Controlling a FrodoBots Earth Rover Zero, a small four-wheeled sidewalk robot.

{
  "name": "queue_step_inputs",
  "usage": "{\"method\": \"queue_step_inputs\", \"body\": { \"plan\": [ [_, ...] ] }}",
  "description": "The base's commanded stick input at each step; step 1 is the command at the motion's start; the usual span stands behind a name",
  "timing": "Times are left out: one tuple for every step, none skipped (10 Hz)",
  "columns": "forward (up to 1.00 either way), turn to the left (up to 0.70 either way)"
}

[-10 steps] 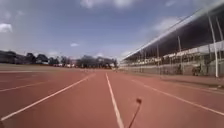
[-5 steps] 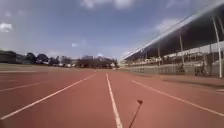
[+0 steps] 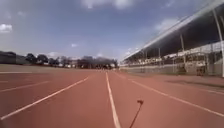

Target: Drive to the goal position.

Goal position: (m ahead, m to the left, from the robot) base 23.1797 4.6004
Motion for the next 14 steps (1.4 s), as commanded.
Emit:
{"method": "queue_step_inputs", "body": {
  "plan": [
    [0.7,0.0],
    [0.7,0.0],
    [0.7,0.0],
    [0.7,0.0],
    [0.7,0.0],
    [0.7,0.0],
    [0.7,0.0],
    [0.7,0.0],
    [0.7,0.0],
    [0.7,0.0],
    [0.7,0.0],
    [0.7,0.0],
    [0.7,0.0],
    [0.7,0.0]
  ]
}}
